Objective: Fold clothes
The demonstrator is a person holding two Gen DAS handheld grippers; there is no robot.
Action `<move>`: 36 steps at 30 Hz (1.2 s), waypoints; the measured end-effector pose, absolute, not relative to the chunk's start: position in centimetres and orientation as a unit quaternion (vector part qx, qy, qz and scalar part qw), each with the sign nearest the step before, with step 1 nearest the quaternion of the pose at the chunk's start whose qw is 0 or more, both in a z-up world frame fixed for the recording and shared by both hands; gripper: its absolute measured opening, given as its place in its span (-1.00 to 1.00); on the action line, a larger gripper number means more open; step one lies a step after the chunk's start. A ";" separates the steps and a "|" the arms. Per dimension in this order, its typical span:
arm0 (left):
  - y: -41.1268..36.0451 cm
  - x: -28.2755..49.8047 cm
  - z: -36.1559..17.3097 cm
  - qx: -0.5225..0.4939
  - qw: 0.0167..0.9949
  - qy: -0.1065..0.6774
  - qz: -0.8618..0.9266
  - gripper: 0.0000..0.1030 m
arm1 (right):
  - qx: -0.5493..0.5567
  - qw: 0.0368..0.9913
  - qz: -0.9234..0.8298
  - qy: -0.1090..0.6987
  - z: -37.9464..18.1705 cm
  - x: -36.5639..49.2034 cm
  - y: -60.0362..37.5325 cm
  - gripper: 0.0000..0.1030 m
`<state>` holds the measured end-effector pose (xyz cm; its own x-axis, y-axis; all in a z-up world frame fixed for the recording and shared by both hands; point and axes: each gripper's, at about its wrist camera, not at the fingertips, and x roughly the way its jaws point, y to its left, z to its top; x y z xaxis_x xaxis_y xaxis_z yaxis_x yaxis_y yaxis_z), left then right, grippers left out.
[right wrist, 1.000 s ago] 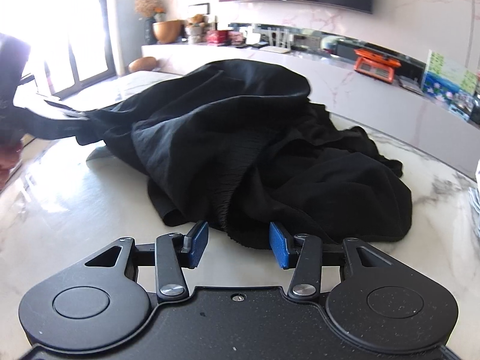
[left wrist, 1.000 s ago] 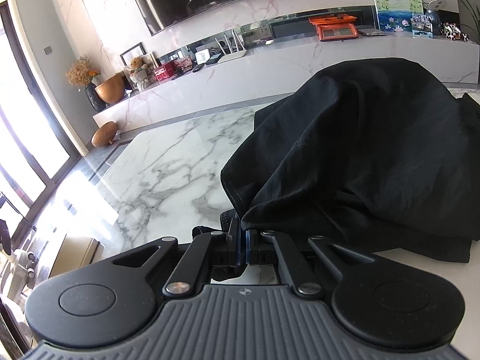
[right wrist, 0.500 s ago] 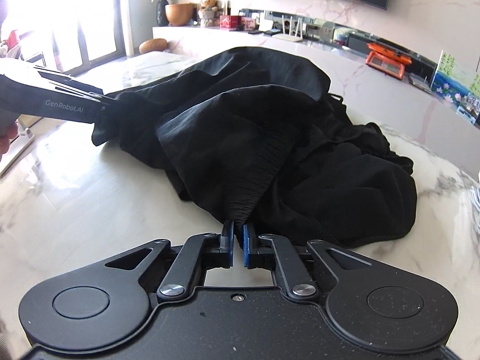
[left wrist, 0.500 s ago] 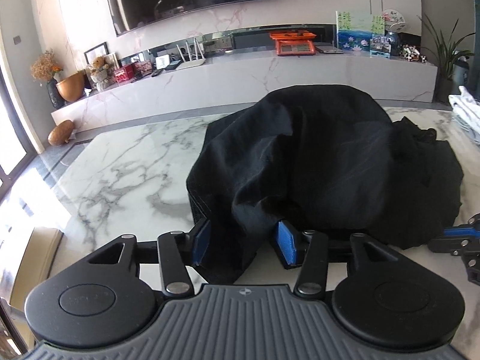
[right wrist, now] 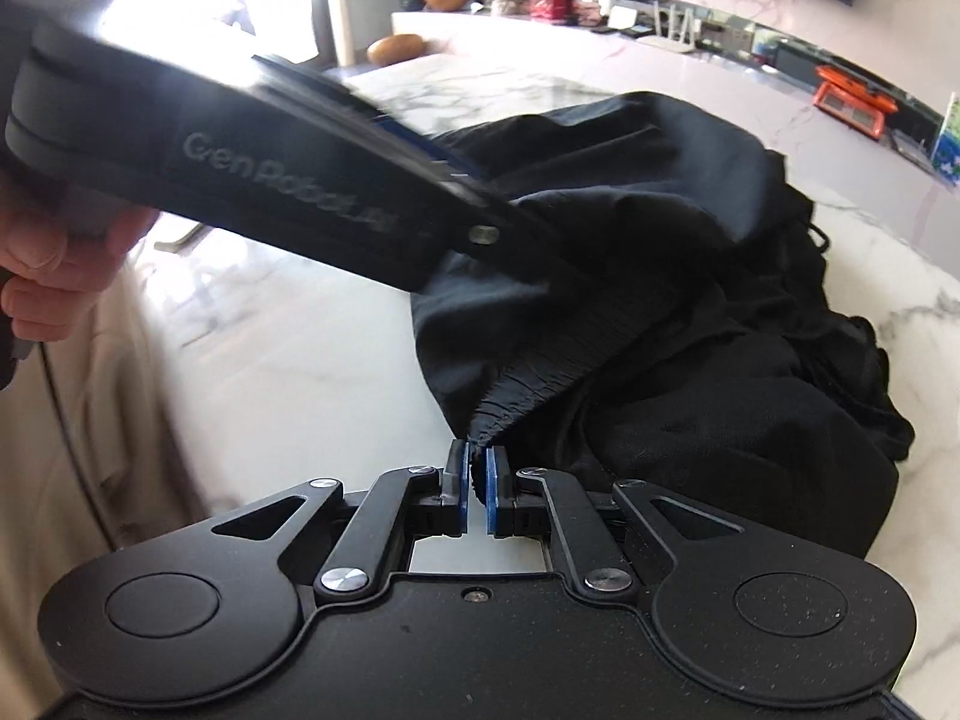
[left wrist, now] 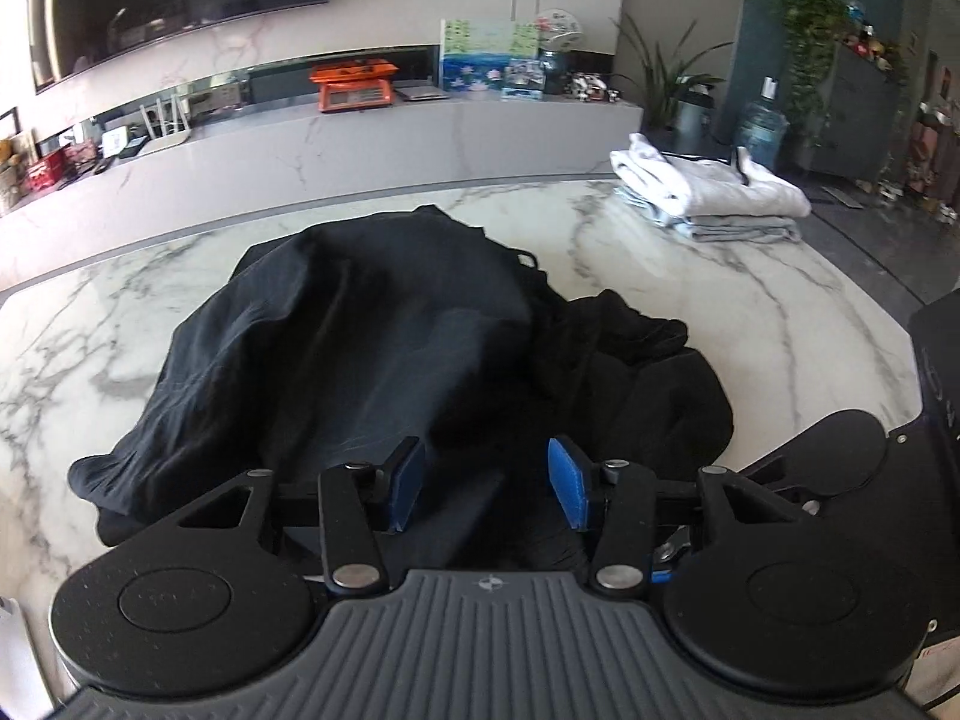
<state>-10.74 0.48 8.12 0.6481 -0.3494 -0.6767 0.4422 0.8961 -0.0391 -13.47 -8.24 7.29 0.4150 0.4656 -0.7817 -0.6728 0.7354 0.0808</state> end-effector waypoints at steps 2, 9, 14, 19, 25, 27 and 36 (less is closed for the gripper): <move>-0.6 -11.1 8.0 0.079 0.901 0.357 -0.236 -0.23 | -0.126 0.832 0.341 0.420 7.6 -14.7 -8.6 -0.62; -4.2 -10.1 6.4 0.140 0.896 0.361 -0.218 -0.34 | -0.123 0.857 0.290 0.408 8.5 -16.0 -12.3 -0.40; -5.9 -8.1 4.6 0.167 0.891 0.376 -0.191 -0.34 | -0.097 0.882 0.216 0.407 8.7 -15.0 -16.5 -0.40; -5.2 -7.0 3.8 0.159 0.888 0.395 -0.176 -0.55 | -0.079 0.892 0.162 0.414 8.8 -13.0 -20.0 -0.40; -1.3 -7.6 5.7 0.103 0.894 0.394 -0.186 -0.92 | -0.057 0.894 0.139 0.421 8.5 -9.8 -22.6 -0.40; -0.2 -8.0 6.5 0.102 0.897 0.391 -0.177 -0.93 | -0.054 0.892 0.137 0.427 8.2 -8.7 -22.8 -0.40; 3.6 -8.8 8.7 0.121 0.905 0.392 -0.111 -0.97 | -0.050 0.884 0.139 0.444 6.6 -5.9 -22.5 -0.40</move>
<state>-8.78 3.64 8.72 0.6673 -0.1067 -0.7371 0.2968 0.9458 0.1318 -5.94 -22.48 6.63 0.5676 0.2002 -0.7986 -0.2897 0.9565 0.0338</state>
